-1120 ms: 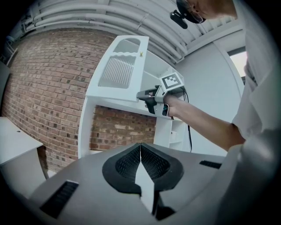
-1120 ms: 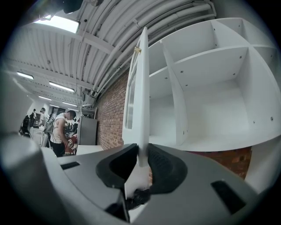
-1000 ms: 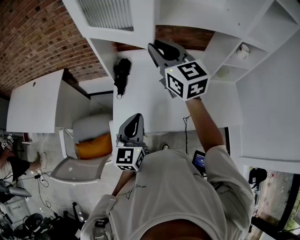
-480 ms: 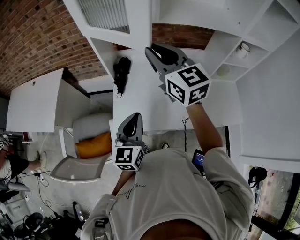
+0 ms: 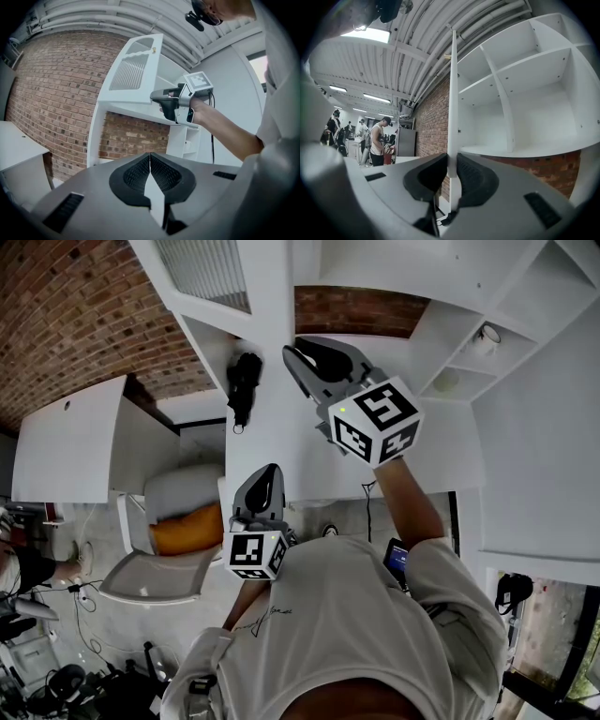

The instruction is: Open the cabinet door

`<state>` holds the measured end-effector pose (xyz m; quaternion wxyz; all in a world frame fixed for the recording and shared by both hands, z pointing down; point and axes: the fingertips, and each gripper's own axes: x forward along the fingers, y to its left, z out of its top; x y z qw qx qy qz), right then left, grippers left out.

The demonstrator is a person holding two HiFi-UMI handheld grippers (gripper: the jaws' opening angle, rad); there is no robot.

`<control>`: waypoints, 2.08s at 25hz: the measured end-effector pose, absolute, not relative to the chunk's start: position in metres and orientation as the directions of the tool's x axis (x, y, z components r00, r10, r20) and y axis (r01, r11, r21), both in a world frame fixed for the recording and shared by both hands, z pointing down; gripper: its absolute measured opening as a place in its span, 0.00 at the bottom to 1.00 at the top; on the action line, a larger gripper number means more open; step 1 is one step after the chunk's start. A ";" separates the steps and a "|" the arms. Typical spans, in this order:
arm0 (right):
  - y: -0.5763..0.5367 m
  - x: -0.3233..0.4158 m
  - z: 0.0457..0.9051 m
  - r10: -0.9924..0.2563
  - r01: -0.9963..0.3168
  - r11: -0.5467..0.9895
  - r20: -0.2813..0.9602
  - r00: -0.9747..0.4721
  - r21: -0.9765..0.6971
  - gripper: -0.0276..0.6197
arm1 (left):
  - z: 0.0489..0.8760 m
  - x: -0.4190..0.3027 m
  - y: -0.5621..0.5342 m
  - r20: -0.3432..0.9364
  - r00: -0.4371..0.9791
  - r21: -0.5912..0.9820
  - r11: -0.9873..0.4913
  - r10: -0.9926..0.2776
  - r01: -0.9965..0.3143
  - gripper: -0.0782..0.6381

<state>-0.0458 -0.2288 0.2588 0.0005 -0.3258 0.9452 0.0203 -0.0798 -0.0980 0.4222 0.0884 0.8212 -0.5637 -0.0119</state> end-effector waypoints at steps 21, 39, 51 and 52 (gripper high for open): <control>-0.183 -0.080 0.258 -0.480 -0.481 0.876 -0.033 -0.876 0.039 0.14 | 0.425 -0.087 -0.095 0.078 0.348 0.193 -0.328 -0.934 -0.925 0.13; -0.161 -0.110 0.257 -0.379 -0.381 0.924 -0.048 -0.924 0.027 0.14 | 0.426 -0.107 -0.086 0.093 0.309 0.202 -0.286 -0.947 -0.937 0.13; -0.148 -0.131 0.256 -0.333 -0.336 0.941 -0.054 -0.941 0.047 0.14 | 0.428 -0.119 -0.080 0.104 0.293 0.201 -0.268 -0.951 -0.942 0.13; -0.147 -0.132 0.257 -0.331 -0.333 0.942 -0.052 -0.942 0.046 0.14 | 0.428 -0.120 -0.079 0.105 0.291 0.200 -0.267 -0.951 -0.943 0.13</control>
